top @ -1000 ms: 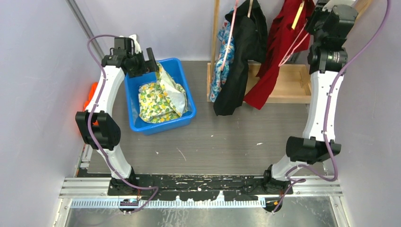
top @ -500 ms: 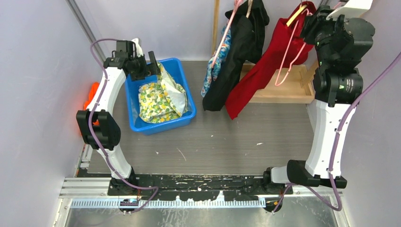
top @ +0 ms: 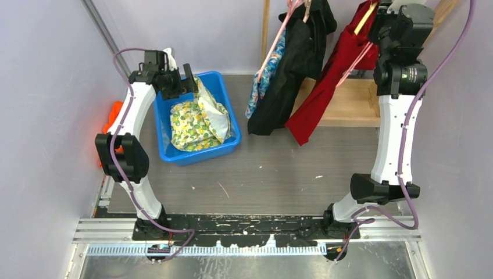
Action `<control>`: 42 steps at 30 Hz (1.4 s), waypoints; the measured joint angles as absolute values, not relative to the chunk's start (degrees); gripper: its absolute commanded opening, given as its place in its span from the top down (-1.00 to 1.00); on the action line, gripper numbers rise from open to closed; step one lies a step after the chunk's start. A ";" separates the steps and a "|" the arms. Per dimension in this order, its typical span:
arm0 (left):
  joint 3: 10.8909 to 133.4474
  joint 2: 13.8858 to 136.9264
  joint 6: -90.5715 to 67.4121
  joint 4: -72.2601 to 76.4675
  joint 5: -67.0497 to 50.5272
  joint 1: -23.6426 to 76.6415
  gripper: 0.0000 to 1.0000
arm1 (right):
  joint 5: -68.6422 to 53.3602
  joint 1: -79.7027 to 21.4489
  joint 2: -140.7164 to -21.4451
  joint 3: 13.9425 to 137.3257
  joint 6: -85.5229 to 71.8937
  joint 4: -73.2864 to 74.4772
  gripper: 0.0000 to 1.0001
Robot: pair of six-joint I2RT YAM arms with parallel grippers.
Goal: Remove the skirt from the hanger
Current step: Place the hanger at the clothesline.
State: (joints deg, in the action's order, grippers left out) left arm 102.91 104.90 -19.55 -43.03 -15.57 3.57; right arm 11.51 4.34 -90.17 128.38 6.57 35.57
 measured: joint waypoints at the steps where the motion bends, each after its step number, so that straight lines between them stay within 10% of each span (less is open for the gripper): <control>1: 102.91 105.25 -19.55 -43.03 -15.59 3.57 -0.99 | 12.21 4.34 -90.24 128.22 7.16 35.44 0.98; 19: 102.35 109.60 -20.71 -41.74 -17.85 3.57 -0.99 | 19.27 4.36 -78.96 123.04 9.69 31.29 0.98; 42: 104.12 109.30 -19.03 -42.33 -15.92 3.57 -0.99 | 11.18 14.33 -102.76 141.32 7.11 29.74 0.99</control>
